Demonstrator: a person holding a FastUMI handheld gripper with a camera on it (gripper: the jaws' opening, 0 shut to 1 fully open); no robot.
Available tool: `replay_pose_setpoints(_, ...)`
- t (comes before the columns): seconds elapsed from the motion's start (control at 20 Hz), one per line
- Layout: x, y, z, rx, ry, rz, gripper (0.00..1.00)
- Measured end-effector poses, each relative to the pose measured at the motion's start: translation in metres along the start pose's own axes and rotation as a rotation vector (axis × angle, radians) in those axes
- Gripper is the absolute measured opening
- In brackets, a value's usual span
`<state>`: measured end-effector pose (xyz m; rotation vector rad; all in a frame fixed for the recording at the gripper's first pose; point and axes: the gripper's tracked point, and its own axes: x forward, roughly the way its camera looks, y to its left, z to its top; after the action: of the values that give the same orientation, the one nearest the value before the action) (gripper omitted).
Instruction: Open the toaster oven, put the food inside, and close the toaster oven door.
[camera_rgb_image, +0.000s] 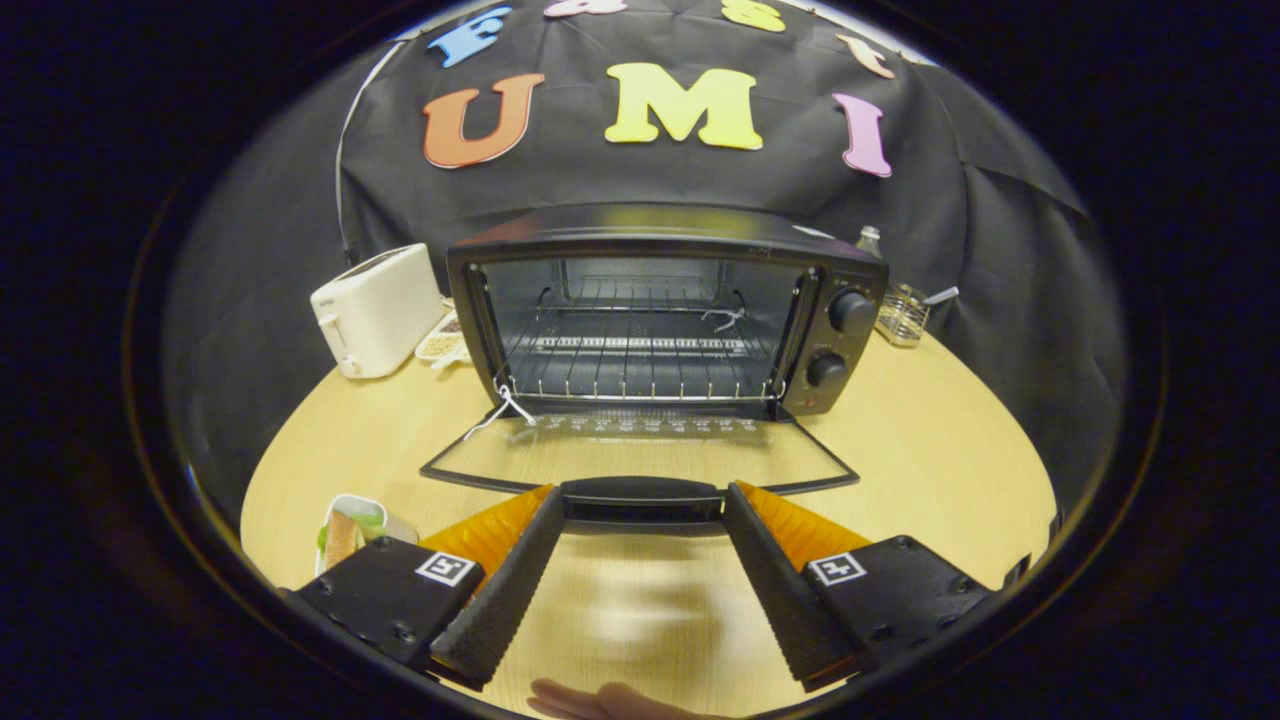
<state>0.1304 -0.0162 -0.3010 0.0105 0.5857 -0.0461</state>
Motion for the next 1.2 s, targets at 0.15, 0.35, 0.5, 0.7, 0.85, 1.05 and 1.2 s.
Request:
replay_pose_setpoints(0.15, 0.015, -0.002, -0.024, 0.018, 0.064, 0.001, 1.0)
replay_pose_setpoints(0.35, 0.019, -0.002, -0.023, 0.007, 0.052, 0.005, 1.0)
replay_pose_setpoints(0.5, 0.011, 0.006, -0.03, 0.026, 0.121, 0.075, 1.0)
replay_pose_setpoints(0.7, -0.021, 0.037, -0.015, 0.134, 0.224, 0.329, 1.0)
replay_pose_setpoints(0.85, -0.043, 0.066, -0.002, 0.235, 0.348, 0.528, 0.99)
replay_pose_setpoints(1.05, -0.07, 0.099, -0.011, 0.255, 0.525, 0.713, 0.95)
replay_pose_setpoints(1.2, -0.073, 0.113, -0.026, 0.203, 0.6, 0.745, 0.9)
